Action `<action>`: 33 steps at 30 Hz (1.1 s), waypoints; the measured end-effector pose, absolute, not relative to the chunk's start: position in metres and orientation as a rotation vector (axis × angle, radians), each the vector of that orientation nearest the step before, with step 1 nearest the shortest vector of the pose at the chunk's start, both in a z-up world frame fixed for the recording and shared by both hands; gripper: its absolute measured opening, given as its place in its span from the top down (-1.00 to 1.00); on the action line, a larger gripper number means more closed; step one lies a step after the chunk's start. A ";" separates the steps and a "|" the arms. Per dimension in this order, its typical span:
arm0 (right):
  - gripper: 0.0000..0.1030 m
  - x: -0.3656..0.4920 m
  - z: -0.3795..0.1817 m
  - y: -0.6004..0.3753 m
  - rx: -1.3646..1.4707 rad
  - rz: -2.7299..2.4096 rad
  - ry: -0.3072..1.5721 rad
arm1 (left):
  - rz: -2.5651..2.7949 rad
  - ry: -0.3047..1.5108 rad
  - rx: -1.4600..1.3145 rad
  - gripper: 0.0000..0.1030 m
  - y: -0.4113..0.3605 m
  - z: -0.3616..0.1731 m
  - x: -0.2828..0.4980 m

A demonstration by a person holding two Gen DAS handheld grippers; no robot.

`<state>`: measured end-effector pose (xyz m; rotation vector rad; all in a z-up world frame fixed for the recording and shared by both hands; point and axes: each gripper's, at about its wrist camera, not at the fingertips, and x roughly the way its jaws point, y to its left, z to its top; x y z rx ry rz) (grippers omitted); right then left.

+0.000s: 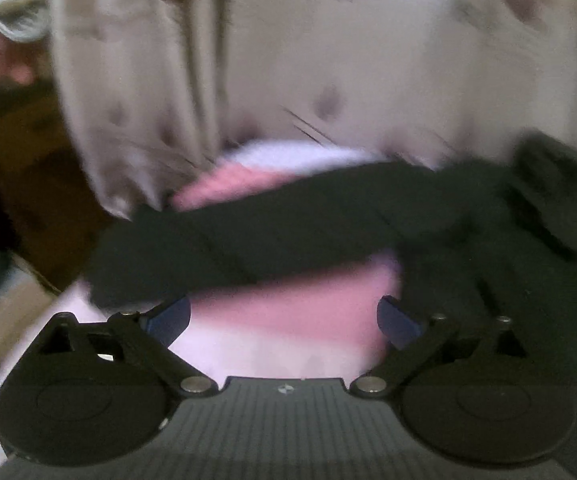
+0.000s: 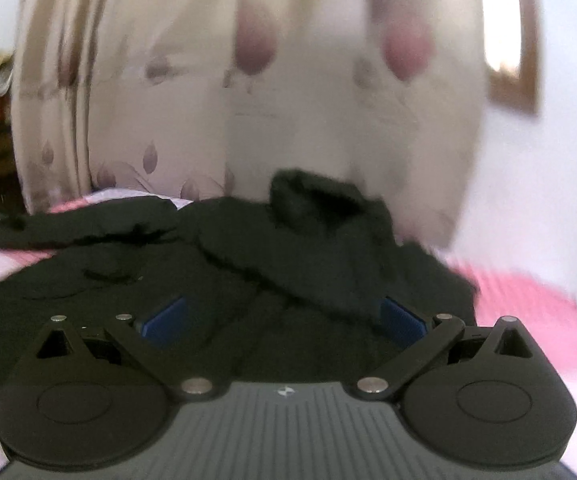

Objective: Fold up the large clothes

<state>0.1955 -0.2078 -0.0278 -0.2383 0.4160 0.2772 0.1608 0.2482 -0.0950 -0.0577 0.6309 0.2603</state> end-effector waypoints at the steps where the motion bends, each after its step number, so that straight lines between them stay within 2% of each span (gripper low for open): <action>1: -1.00 0.212 -0.031 -0.200 -0.260 0.286 0.419 | 0.227 0.654 -0.064 -0.91 0.242 -0.103 0.155; 12: -1.00 0.352 -0.110 -0.107 -0.586 0.211 0.453 | 0.163 0.674 -0.119 -1.00 0.232 -0.135 0.136; 13: -0.90 0.362 -0.115 -0.106 -0.594 0.205 0.465 | 0.159 0.677 -0.143 -1.00 0.235 -0.136 0.136; 14: -0.80 0.370 -0.120 -0.106 -0.604 0.206 0.486 | 0.158 0.680 -0.166 -1.00 0.237 -0.138 0.135; 15: -0.43 0.378 -0.124 -0.107 -0.608 0.193 0.506 | 0.160 0.683 -0.188 -1.00 0.239 -0.138 0.133; 16: 0.06 0.385 -0.125 -0.110 -0.598 0.174 0.524 | 0.161 0.683 -0.204 -1.00 0.241 -0.139 0.132; 17: 0.28 0.390 -0.124 -0.115 -0.571 0.166 0.539 | 0.161 0.680 -0.209 -1.00 0.243 -0.139 0.132; 18: 0.60 0.393 -0.120 -0.125 -0.531 0.160 0.544 | 0.162 0.678 -0.207 -1.00 0.244 -0.139 0.131; 19: 0.74 0.393 -0.114 -0.136 -0.493 0.162 0.531 | 0.164 0.677 -0.200 -1.00 0.244 -0.138 0.130; 28: 0.80 0.324 -0.009 -0.350 -0.055 -0.072 0.355 | 0.246 0.597 -0.068 -1.00 0.247 -0.120 0.116; 33: 0.80 0.285 0.013 -0.476 0.031 -0.272 0.354 | 0.294 0.608 -0.082 -1.00 0.259 -0.118 0.119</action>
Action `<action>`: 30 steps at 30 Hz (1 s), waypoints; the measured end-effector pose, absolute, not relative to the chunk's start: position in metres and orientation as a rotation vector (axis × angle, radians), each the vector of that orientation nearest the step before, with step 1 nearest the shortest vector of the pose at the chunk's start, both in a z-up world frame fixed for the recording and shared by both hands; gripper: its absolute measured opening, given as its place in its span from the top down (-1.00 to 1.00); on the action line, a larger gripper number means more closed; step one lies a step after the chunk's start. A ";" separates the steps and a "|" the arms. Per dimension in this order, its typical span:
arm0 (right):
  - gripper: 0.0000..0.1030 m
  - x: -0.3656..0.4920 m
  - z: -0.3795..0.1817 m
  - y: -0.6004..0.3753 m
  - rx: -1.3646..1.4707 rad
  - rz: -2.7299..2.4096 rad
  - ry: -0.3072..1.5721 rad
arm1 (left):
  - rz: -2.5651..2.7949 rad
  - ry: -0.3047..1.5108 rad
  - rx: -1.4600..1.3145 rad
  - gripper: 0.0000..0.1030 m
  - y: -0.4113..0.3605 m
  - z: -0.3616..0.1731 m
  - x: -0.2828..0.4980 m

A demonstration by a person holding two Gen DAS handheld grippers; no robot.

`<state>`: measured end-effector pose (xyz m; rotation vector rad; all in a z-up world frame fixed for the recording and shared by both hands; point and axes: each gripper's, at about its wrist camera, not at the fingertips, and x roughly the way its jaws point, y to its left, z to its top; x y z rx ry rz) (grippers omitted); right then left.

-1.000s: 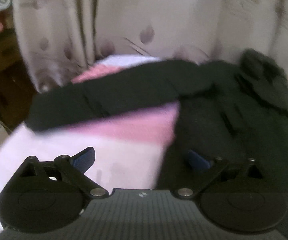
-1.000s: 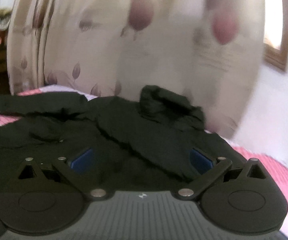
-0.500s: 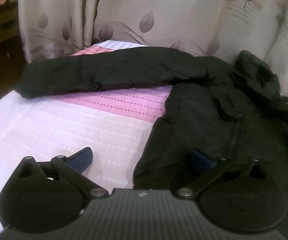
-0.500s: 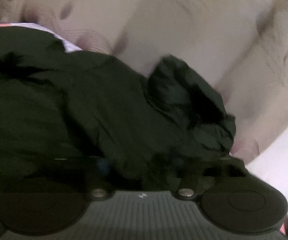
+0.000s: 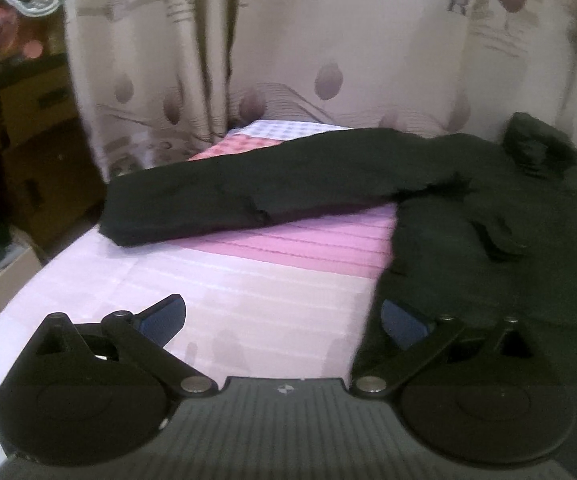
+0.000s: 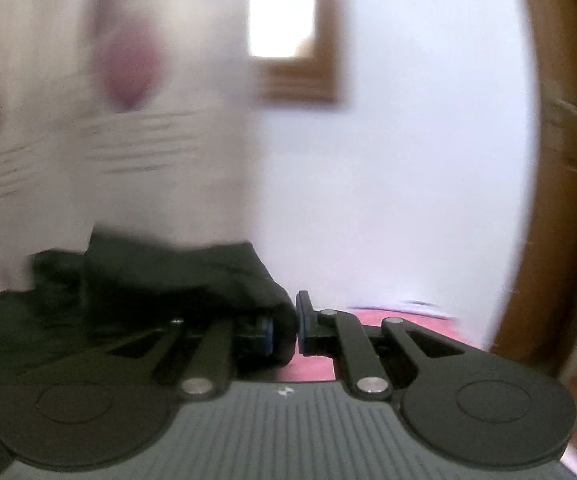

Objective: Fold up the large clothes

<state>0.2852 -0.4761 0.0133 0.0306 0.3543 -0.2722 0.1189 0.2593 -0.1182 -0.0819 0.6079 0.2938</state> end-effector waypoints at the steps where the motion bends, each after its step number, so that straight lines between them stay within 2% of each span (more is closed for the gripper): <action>1: 0.80 0.281 0.011 -0.500 0.047 -0.308 0.374 | 0.291 0.614 -0.089 -1.00 0.261 -0.119 0.120; 6: 0.79 0.269 -0.026 -0.599 0.079 -0.477 0.489 | 0.266 0.643 -0.090 -1.00 0.264 -0.125 0.124; 9: 0.79 0.260 -0.053 -0.645 0.194 -0.555 0.542 | 0.250 0.645 -0.099 -1.00 0.266 -0.127 0.128; 10: 0.73 0.255 -0.062 -0.658 0.247 -0.568 0.550 | 0.244 0.653 -0.100 -1.00 0.267 -0.127 0.129; 11: 0.66 0.248 -0.069 -0.668 0.305 -0.575 0.553 | 0.231 0.660 -0.105 -1.00 0.269 -0.127 0.131; 13: 0.23 0.223 -0.077 -0.681 0.416 -0.581 0.520 | 0.219 0.668 -0.102 -1.00 0.271 -0.126 0.134; 15: 0.12 0.192 -0.078 -0.678 0.506 -0.505 0.464 | 0.198 0.676 -0.107 -1.00 0.271 -0.126 0.136; 17: -0.15 0.161 -0.078 -0.661 0.547 -0.357 0.466 | 0.188 0.687 -0.120 -1.00 0.271 -0.128 0.138; 19: -0.60 0.128 -0.082 -0.628 0.509 -0.259 0.466 | 0.176 0.696 -0.139 -1.00 0.271 -0.130 0.139; 21: -0.81 0.096 -0.087 -0.601 0.470 -0.197 0.475 | 0.170 0.708 -0.163 -0.98 0.270 -0.133 0.139; 25: -0.82 0.061 -0.105 -0.560 0.581 0.006 0.631 | 0.144 0.707 -0.180 -0.92 0.269 -0.136 0.137; 28: -0.82 0.054 -0.114 -0.530 0.604 0.099 0.702 | 0.116 0.701 -0.175 -0.70 0.266 -0.137 0.135; 29: -0.81 0.052 -0.115 -0.520 0.591 0.137 0.711 | 0.107 0.699 -0.163 -0.44 0.263 -0.137 0.133; 30: -0.66 0.053 -0.116 -0.510 0.562 0.161 0.712 | 0.086 0.698 -0.144 0.11 0.259 -0.136 0.131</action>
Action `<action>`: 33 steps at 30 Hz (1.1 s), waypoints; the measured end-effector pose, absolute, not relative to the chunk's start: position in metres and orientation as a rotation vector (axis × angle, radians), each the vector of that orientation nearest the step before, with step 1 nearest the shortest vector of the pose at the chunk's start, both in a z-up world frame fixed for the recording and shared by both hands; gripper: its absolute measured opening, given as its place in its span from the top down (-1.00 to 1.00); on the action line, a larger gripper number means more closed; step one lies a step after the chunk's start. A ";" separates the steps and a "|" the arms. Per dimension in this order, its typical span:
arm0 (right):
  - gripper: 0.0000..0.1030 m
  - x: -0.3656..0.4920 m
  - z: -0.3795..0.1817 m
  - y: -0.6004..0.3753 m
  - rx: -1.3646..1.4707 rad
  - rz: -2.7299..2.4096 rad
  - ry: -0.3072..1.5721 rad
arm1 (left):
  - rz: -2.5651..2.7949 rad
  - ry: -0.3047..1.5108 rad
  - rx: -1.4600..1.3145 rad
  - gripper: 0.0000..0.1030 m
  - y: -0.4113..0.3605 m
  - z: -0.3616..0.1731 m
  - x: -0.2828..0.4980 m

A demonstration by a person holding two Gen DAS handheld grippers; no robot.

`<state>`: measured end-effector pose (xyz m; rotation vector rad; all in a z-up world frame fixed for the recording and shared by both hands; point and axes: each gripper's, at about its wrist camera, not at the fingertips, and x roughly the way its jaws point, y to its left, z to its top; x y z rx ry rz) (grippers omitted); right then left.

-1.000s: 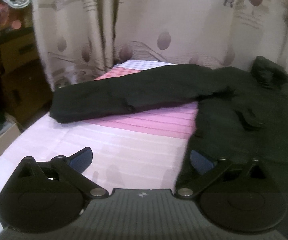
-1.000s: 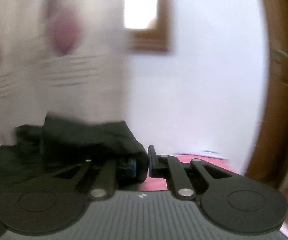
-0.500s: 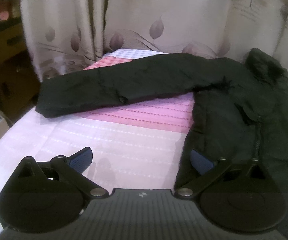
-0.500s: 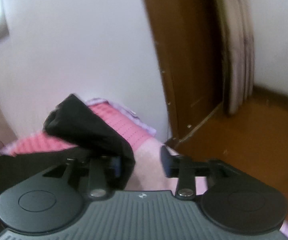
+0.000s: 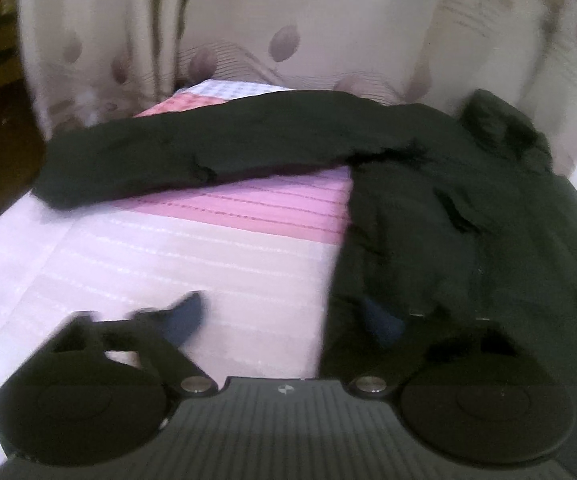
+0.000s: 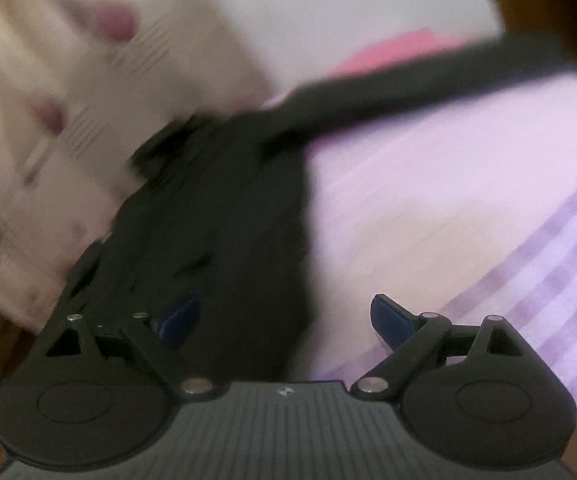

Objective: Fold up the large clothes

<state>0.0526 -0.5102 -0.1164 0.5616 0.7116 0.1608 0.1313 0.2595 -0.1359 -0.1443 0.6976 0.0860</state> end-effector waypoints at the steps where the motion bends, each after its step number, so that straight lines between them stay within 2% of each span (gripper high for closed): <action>1: 0.18 0.054 -0.118 -0.503 0.534 0.174 0.723 | 0.053 0.701 -0.121 0.40 0.254 -0.134 0.129; 2: 0.60 0.055 -0.122 -0.499 0.521 0.182 0.761 | 0.017 0.711 -0.104 0.90 0.248 -0.133 0.126; 4: 0.71 0.047 -0.128 -0.492 0.536 0.179 0.762 | 0.016 0.712 -0.067 0.96 0.235 -0.130 0.118; 7: 0.76 0.025 -0.118 -0.503 0.549 0.181 0.729 | 0.028 0.713 -0.063 0.97 0.227 -0.131 0.100; 12: 0.76 0.010 -0.110 -0.531 0.550 0.150 0.730 | 0.000 0.727 -0.127 0.97 0.220 -0.132 0.052; 18: 0.75 -0.005 -0.133 -0.553 0.673 0.130 0.761 | -0.009 0.730 -0.128 0.97 0.215 -0.131 0.009; 21: 0.61 -0.009 -0.136 -0.565 0.780 0.133 0.738 | 0.002 0.738 -0.140 0.96 0.223 -0.120 0.005; 22: 0.43 -0.011 -0.133 -0.569 0.782 0.116 0.726 | 0.012 0.707 -0.151 0.93 0.226 -0.112 0.000; 23: 0.32 -0.016 -0.129 -0.576 0.782 0.096 0.698 | 0.019 0.669 -0.155 0.75 0.228 -0.102 -0.004; 24: 0.04 -0.021 -0.123 -0.577 0.791 0.078 0.658 | 0.021 0.642 -0.154 0.39 0.228 -0.093 -0.005; 25: -0.27 -0.025 -0.117 -0.582 0.808 0.061 0.611 | 0.024 0.608 -0.154 0.13 0.227 -0.081 -0.006; 26: -0.39 -0.029 -0.110 -0.590 0.824 0.045 0.566 | 0.031 0.569 -0.154 -0.35 0.224 -0.071 -0.005; 27: -0.50 -0.031 -0.103 -0.597 0.836 0.033 0.523 | 0.040 0.520 -0.150 -0.72 0.219 -0.063 -0.004; 29: -0.52 -0.026 -0.093 -0.613 0.859 0.019 0.469 | 0.046 0.428 -0.122 -0.97 0.204 -0.046 0.004; 33: -0.52 -0.002 -0.089 -0.651 0.930 -0.028 0.371 | 0.010 0.368 -0.088 -1.00 0.164 -0.036 0.045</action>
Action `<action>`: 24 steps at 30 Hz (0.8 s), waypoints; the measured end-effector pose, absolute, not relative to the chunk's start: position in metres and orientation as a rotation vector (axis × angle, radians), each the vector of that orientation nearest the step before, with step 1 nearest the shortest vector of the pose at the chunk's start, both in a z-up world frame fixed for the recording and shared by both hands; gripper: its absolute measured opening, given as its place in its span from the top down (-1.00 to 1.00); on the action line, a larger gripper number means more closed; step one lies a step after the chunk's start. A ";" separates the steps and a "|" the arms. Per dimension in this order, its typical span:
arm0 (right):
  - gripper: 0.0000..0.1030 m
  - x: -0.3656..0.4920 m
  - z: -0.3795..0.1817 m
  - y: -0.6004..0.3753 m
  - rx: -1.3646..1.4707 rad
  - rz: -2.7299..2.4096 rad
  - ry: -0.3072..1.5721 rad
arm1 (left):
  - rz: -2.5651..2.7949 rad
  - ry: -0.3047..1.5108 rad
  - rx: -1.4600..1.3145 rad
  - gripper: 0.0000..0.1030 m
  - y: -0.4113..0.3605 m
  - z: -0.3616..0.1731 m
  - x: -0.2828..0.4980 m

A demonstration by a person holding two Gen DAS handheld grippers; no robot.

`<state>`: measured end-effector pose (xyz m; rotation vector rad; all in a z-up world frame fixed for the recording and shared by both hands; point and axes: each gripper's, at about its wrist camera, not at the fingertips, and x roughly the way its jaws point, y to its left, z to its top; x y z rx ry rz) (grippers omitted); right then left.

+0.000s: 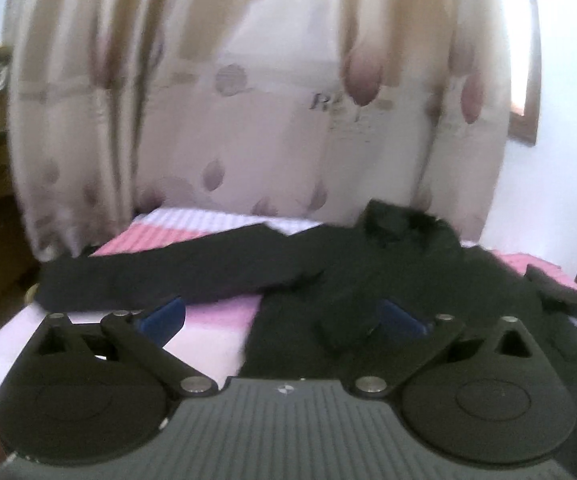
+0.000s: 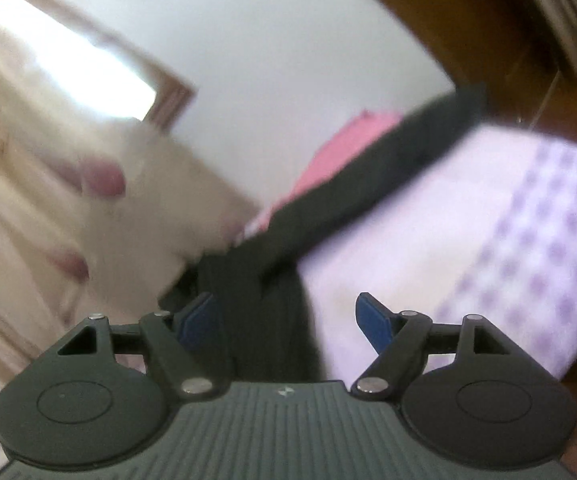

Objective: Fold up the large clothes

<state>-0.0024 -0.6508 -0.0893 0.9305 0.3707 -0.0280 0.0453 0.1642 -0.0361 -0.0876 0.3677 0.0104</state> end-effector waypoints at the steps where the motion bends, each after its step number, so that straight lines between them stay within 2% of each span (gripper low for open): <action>1: -0.52 0.007 -0.095 -0.664 0.971 -0.049 0.364 | 0.004 0.366 -0.111 -1.00 0.156 -0.038 0.062; 5: -0.52 0.037 -0.120 -0.720 1.092 -0.147 0.377 | 0.032 0.359 -0.197 -1.00 0.133 -0.057 0.126; 11: -0.52 0.073 -0.137 -0.794 1.169 -0.328 0.333 | 0.125 0.379 -0.120 -0.99 0.105 -0.103 0.182; 16: -0.52 0.096 -0.151 -0.831 1.203 -0.375 0.350 | 0.120 0.493 -0.154 -0.99 0.109 -0.138 0.199; 22: -0.51 0.123 -0.172 -0.861 1.266 -0.408 0.374 | 0.086 0.498 -0.231 -1.00 0.124 -0.142 0.197; 23: -0.49 0.128 -0.177 -0.861 1.269 -0.408 0.387 | 0.086 0.505 -0.237 -1.00 0.125 -0.143 0.199; 24: -0.35 0.135 -0.181 -0.862 1.274 -0.403 0.402 | 0.085 0.511 -0.239 -1.00 0.124 -0.143 0.199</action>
